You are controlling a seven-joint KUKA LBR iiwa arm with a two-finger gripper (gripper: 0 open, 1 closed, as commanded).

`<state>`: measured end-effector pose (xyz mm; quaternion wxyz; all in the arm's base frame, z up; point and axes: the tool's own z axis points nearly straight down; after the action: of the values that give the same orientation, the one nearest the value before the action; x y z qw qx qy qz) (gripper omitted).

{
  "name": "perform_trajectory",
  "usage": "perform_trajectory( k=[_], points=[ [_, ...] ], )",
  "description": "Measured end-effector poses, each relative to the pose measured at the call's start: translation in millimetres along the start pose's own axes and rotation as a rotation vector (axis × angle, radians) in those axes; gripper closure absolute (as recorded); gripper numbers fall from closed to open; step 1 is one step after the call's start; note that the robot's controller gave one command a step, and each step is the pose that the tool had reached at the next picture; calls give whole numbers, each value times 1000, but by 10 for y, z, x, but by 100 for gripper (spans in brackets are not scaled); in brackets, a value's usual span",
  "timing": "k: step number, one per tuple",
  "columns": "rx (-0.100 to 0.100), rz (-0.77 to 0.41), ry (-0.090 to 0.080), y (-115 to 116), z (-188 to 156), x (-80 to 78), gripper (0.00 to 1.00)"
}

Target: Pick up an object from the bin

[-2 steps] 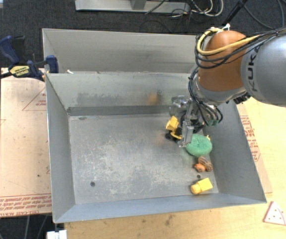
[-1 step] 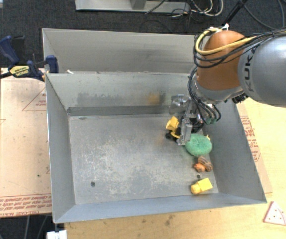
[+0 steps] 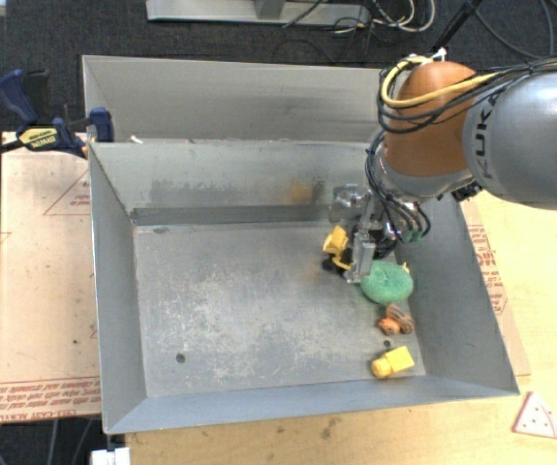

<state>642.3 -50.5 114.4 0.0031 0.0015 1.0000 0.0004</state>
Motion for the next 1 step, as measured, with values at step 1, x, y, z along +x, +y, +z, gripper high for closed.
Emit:
perform_trajectory(
  k=[1],
  points=[
    [-1,40,2,183,134,-62,100]
  ],
)
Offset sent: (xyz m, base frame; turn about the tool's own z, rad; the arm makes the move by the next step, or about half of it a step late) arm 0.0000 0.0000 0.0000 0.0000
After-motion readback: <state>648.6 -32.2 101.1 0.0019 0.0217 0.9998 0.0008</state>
